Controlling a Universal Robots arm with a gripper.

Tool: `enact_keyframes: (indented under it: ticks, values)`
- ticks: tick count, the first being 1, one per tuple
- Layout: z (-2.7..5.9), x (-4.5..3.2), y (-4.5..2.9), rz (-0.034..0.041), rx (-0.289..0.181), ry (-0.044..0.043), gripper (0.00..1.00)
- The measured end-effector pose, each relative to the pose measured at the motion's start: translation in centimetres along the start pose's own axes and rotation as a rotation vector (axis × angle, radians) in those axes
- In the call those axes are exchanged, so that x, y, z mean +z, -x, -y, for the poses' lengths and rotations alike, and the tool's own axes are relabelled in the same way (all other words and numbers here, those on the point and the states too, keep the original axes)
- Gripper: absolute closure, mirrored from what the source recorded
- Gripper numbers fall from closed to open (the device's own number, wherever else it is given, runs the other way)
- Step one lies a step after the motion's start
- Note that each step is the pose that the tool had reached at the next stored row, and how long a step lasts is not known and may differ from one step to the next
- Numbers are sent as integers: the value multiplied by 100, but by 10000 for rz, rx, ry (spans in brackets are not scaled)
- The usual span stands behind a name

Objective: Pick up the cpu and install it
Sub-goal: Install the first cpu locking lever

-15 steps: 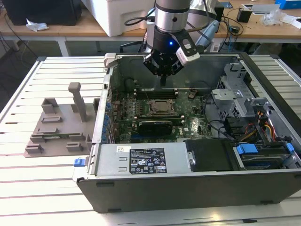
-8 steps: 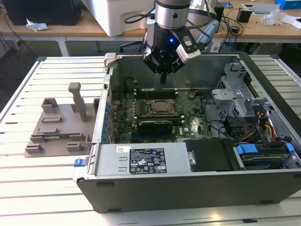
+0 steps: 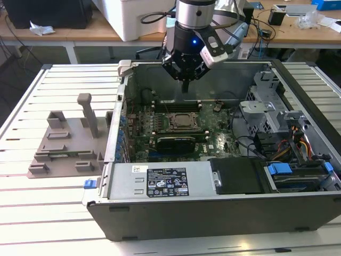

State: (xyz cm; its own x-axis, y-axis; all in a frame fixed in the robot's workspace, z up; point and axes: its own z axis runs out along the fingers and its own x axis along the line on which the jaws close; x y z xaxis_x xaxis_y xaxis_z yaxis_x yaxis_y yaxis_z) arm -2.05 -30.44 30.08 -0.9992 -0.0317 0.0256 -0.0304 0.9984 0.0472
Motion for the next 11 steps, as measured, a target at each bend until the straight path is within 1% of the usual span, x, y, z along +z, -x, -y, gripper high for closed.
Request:
enact_keyframes:
  ticks: [1, 2, 3, 7, 11]
  values:
    - [0, 0, -16, 1, 0, -2, 89]
    - [-1, 1, -53, 1, 0, -2, 89]
    - [-2, 1, -75, 2, 0, -3, 89]
    - [-4, 3, -144, 1, 1, -2, 89]
    - [-7, 6, -237, 3, 0, -2, 89]
